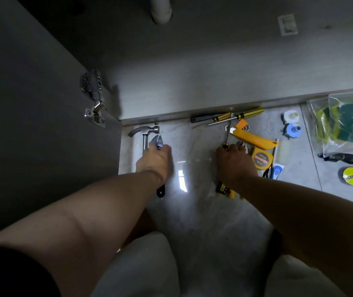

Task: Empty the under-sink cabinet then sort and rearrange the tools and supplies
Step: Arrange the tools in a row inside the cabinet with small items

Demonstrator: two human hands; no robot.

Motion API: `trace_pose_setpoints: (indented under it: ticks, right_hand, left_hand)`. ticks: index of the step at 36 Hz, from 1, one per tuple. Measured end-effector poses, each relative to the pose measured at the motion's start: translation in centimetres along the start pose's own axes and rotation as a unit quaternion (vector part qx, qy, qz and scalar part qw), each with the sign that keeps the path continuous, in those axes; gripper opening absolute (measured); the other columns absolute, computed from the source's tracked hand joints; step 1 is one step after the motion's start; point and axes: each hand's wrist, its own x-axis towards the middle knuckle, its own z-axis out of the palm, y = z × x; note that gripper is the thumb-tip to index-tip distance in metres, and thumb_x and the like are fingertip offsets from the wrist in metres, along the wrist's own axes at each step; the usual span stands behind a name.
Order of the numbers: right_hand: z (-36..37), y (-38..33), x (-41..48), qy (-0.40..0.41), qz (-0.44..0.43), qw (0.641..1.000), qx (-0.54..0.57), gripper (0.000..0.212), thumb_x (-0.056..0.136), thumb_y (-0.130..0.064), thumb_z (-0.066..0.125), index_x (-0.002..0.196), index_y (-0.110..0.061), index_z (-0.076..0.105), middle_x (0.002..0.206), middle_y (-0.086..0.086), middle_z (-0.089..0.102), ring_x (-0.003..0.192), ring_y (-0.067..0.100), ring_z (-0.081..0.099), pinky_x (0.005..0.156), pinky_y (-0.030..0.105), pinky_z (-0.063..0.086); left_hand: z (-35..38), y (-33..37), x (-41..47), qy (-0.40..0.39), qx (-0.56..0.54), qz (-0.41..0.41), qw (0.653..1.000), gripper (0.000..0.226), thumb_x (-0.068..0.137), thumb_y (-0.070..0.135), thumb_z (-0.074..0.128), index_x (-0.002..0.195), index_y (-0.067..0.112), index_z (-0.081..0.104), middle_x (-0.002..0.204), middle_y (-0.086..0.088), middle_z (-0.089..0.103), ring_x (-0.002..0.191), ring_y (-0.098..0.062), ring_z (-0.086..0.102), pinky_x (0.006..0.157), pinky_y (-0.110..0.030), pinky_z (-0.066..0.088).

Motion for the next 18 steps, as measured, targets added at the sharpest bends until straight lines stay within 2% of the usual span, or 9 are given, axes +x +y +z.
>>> trace_pose_setpoints:
  ticks: [2, 4, 7, 9, 11, 13, 18]
  right_hand:
    - [-0.1, -0.1, -0.1, -0.012, -0.014, 1.000, 0.001, 0.044, 0.096, -0.026, 0.055, 0.137, -0.017, 0.046, 0.134, 0.020, 0.049, 0.130, 0.040, 0.043, 0.098, 0.049, 0.049]
    - [0.0, -0.4, -0.4, -0.028, -0.034, 0.999, 0.012, 0.043, 0.095, -0.029, 0.055, 0.136, -0.019, 0.048, 0.132, 0.018, 0.051, 0.128, 0.038, 0.046, 0.098, 0.049, 0.050]
    - [0.3, -1.0, -1.0, -0.039, -0.057, 0.997, 0.024, 0.043, 0.092, -0.033, 0.057, 0.133, -0.022, 0.051, 0.130, 0.014, 0.054, 0.123, 0.035, 0.049, 0.098, 0.047, 0.048]
    - [0.5, -1.5, -1.3, -0.041, -0.067, 0.997, 0.027, 0.044, 0.090, -0.035, 0.058, 0.133, -0.026, 0.053, 0.129, 0.011, 0.057, 0.122, 0.034, 0.049, 0.098, 0.046, 0.046]
    - [0.8, -2.0, -1.6, -0.043, -0.088, 0.995, 0.026, 0.045, 0.090, -0.038, 0.057, 0.134, -0.031, 0.055, 0.128, 0.008, 0.059, 0.121, 0.032, 0.047, 0.096, 0.044, 0.043]
    - [1.1, -2.4, -1.9, -0.052, -0.119, 0.991, 0.026, 0.044, 0.090, -0.036, 0.057, 0.134, -0.037, 0.057, 0.130, 0.004, 0.060, 0.120, 0.030, 0.045, 0.095, 0.042, 0.041]
    - [0.8, -2.1, -2.4, -0.094, -0.176, 0.978, 0.055, 0.050, 0.088, -0.030, 0.060, 0.137, -0.041, 0.055, 0.141, -0.003, 0.055, 0.128, 0.028, 0.039, 0.102, 0.037, 0.037]
  left_hand:
    - [-0.1, 0.5, 0.5, 0.008, -0.011, 0.043, 0.999, 0.025, 0.093, 0.013, 0.044, 0.117, 0.016, 0.052, 0.123, -0.012, 0.048, 0.111, -0.034, 0.057, 0.090, -0.040, 0.053]
    - [-0.1, 1.4, 0.9, -0.016, -0.099, 0.071, 0.992, 0.014, 0.094, 0.021, 0.053, 0.106, 0.015, 0.057, 0.108, -0.011, 0.060, 0.101, -0.034, 0.064, 0.089, -0.039, 0.055]
    - [0.5, 2.8, 1.0, -0.085, -0.261, 0.053, 0.960, 0.006, 0.093, 0.021, 0.066, 0.095, 0.015, 0.065, 0.098, -0.015, 0.072, 0.089, -0.031, 0.071, 0.081, -0.039, 0.058]
    - [1.0, 3.6, 1.2, -0.120, -0.315, 0.034, 0.941, 0.006, 0.094, 0.019, 0.066, 0.095, 0.013, 0.066, 0.098, -0.018, 0.073, 0.080, -0.031, 0.074, 0.077, -0.044, 0.062]
    - [1.3, 4.4, 1.4, -0.134, -0.333, 0.026, 0.933, 0.013, 0.095, 0.020, 0.065, 0.103, 0.009, 0.066, 0.103, -0.019, 0.071, 0.086, -0.036, 0.075, 0.081, -0.050, 0.062]
    - [1.3, 5.0, 1.7, -0.141, -0.329, 0.023, 0.934, 0.017, 0.096, 0.022, 0.065, 0.107, 0.009, 0.066, 0.106, -0.018, 0.071, 0.090, -0.038, 0.074, 0.082, -0.051, 0.062]
    - [1.2, 4.6, 1.8, -0.163, -0.248, 0.018, 0.955, 0.027, 0.095, 0.032, 0.068, 0.104, 0.007, 0.066, 0.091, -0.015, 0.076, 0.081, -0.031, 0.076, 0.078, -0.046, 0.063]
